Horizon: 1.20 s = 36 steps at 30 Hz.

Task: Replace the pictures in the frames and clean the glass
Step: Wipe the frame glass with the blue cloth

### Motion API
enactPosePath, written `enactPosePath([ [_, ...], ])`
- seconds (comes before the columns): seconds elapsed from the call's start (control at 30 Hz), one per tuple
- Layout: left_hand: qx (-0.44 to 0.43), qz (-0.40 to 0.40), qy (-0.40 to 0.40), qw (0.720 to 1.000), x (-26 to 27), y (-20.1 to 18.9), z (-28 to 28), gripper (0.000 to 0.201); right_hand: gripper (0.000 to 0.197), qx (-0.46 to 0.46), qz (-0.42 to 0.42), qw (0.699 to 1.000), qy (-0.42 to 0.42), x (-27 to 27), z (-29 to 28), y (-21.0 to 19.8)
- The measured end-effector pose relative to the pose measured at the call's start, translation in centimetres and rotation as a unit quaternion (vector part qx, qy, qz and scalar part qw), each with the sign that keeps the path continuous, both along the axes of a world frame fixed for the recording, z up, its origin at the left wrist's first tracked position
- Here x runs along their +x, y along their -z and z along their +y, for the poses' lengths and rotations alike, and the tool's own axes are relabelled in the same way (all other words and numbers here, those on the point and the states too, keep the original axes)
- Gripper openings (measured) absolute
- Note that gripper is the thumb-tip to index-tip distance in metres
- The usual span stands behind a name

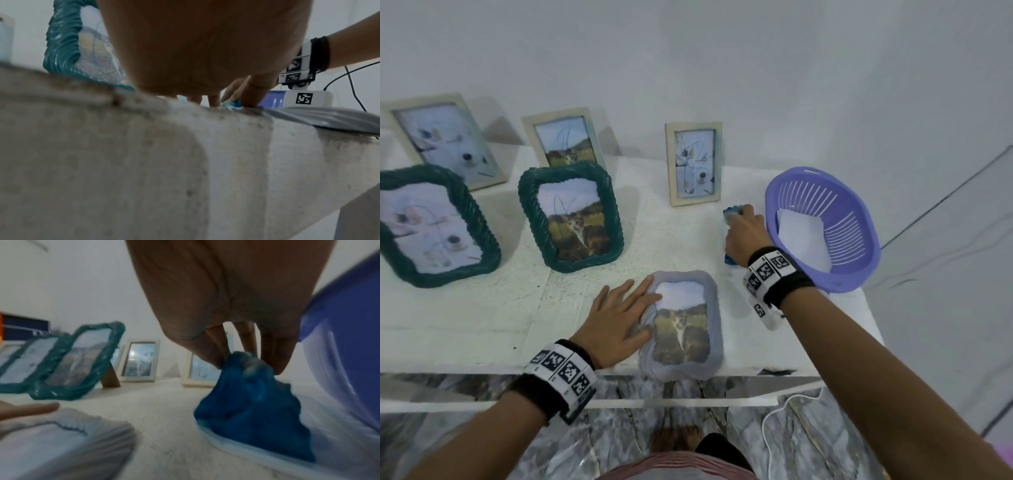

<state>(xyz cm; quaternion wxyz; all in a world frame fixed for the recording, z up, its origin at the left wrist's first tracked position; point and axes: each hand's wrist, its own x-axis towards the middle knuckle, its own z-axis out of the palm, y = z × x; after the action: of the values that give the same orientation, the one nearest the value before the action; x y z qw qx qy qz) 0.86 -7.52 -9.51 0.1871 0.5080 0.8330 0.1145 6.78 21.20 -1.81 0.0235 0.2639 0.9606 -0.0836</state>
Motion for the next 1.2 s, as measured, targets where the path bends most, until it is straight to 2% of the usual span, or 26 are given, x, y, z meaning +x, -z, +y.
enactPosePath([
  [0.07, 0.007, -0.002, -0.002, 1.0, 0.0, -0.1, 0.0, 0.073, 0.04, 0.003, -0.074, 0.997, 0.021, -0.4, 0.3, 0.3],
  [0.13, 0.013, -0.003, -0.003, 1.0, 0.1, 0.0, 0.0, 0.071, 0.045, -0.008, -0.101, 0.994, 0.035, -0.5, 0.3, 0.8],
  [0.27, 0.013, -0.009, -0.01, 1.0, 0.2, -0.1, -0.1, 0.073, 0.058, 0.01, -0.039, 0.999, -0.003, 0.6, -1.4, 1.3],
  [0.37, 0.013, -0.021, -0.04, 0.999, 0.7, -0.6, -0.2, 0.077, 0.054, -0.001, 0.031, 0.999, -0.027, 3.0, -4.0, 1.3],
  [0.43, 0.028, -0.018, -0.095, 0.995, 1.7, -1.3, -0.1, 0.079, 0.048, -0.062, 0.053, 0.997, -0.012, 5.4, -6.1, 1.3],
  [0.5, 0.047, -0.025, -0.162, 0.985, 3.0, -2.0, 0.0, 0.079, 0.049, -0.132, 0.032, 0.99, 0.022, 8.1, -8.1, 1.8],
  [0.57, 0.058, -0.064, -0.22, 0.972, 4.4, -2.4, 0.3, 0.075, 0.052, -0.17, 0.04, 0.984, 0.045, 10.1, -9.6, 3.1],
  [0.63, 0.072, -0.104, -0.259, 0.958, 5.5, -2.8, 0.8, 0.066, 0.056, -0.225, 0.088, 0.969, 0.049, 11.2, -10.9, 4.5],
  [0.7, 0.092, -0.121, -0.276, 0.949, 6.3, -3.3, 1.5, 0.055, 0.058, -0.299, 0.155, 0.939, 0.073, 11.4, -11.6, 5.3],
  [0.73, 0.096, -0.122, -0.281, 0.947, 6.6, -3.7, 1.8, 0.052, 0.056, -0.339, 0.182, 0.916, 0.111, 11.4, -11.6, 5.2],
  [0.8, 0.095, -0.124, -0.302, 0.941, 6.8, -4.4, 2.2, 0.05, 0.049, -0.425, 0.225, 0.854, 0.197, 11.3, -11.2, 5.1],
  [0.87, 0.082, -0.142, -0.326, 0.931, 6.9, -4.9, 2.5, 0.058, 0.037, -0.516, 0.26, 0.782, 0.232, 11.3, -10.8, 5.0],
  [0.93, 0.071, -0.165, -0.335, 0.925, 7.0, -5.5, 2.8, 0.078, 0.03, -0.579, 0.287, 0.733, 0.213, 11.2, -11.0, 4.5],
  [1.0, 0.072, -0.197, -0.336, 0.918, 7.3, -5.9, 3.3, 0.102, 0.021, -0.617, 0.299, 0.704, 0.187, 11.1, -11.6, 3.5],
  [1.07, 0.098, -0.243, -0.342, 0.902, 7.4, -6.1, 3.9, 0.116, 0.022, -0.645, 0.304, 0.684, 0.154, 11.0, -12.1, 2.5],
  [1.13, 0.145, -0.322, -0.347, 0.868, 7.5, -6.3, 4.3, 0.117, 0.029, -0.677, 0.307, 0.655, 0.133, 10.9, -12.5, 1.6],
  [1.2, 0.212, -0.418, -0.343, 0.814, 7.8, -6.6, 4.8, 0.102, 0.029, -0.687, 0.317, 0.645, 0.105, 10.8, -12.7, 1.2],
])
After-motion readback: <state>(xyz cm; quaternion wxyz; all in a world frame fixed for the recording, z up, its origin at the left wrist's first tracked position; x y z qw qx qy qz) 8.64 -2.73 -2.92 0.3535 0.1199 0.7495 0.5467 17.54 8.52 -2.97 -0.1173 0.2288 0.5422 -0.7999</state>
